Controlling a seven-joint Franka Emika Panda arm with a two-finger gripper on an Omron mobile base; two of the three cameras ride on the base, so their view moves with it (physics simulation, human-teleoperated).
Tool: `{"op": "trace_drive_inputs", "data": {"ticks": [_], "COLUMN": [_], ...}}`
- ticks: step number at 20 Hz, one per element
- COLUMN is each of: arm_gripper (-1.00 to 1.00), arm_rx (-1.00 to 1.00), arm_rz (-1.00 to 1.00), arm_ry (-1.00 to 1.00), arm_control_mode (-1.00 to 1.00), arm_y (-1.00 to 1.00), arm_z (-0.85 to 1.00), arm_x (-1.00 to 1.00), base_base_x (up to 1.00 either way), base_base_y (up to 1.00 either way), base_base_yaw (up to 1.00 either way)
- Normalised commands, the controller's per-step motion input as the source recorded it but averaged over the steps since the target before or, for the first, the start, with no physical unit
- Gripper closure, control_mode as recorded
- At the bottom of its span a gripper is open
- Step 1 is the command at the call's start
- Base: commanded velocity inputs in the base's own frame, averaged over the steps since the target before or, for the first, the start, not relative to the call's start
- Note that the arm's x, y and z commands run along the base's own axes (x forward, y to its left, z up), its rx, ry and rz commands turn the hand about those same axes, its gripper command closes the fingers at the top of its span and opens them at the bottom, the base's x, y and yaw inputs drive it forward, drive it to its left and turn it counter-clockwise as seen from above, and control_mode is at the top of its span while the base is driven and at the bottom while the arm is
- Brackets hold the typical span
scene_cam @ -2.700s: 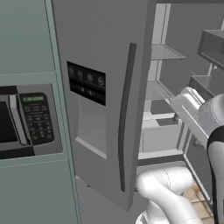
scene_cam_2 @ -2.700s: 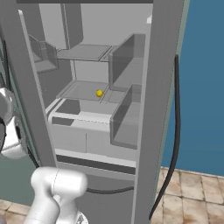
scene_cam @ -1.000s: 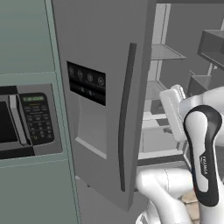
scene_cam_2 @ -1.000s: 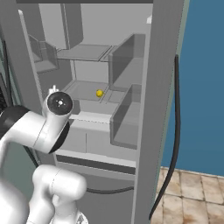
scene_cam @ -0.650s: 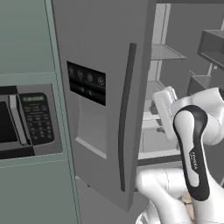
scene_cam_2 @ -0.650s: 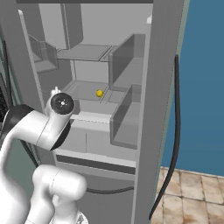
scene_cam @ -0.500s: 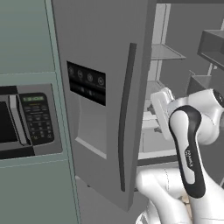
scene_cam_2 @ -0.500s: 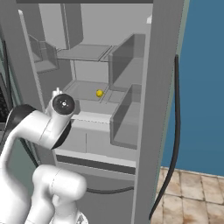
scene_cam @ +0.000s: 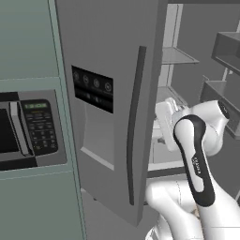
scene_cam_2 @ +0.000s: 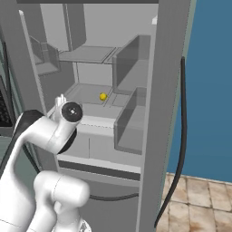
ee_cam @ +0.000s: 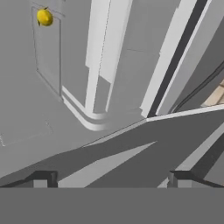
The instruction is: Retrieve a lemon from the fridge and place it on the cutting board with the fish.
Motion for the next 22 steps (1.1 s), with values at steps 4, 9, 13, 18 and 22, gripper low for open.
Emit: {"op": "trace_drive_inputs", "data": {"ticks": [4, 9, 13, 18, 22], "arm_gripper": [-1.0, -1.0, -1.0, -1.0, -1.0], "arm_rx": [0.07, 0.04, 0.01, 0.0, 0.0], "arm_rz": [0.1, 0.1, 0.15, 0.15, 0.16], "arm_ry": [0.0, 0.0, 0.06, 0.12, 0.14], "arm_control_mode": [-1.0, -1.0, -1.0, -1.0, -1.0], "arm_y": [0.32, 0.3, 0.51, 0.74, 0.84], "arm_z": [-0.27, -0.12, 0.0, 0.09, 0.14], "arm_x": [0.16, 0.13, -0.13, -0.45, -0.76], "base_base_x": [0.0, 0.0, 0.0, 0.0, 0.0], "base_base_y": [0.0, 0.0, 0.0, 0.0, 0.0], "base_base_yaw": [0.0, 0.0, 0.0, 0.0, 0.0]}}
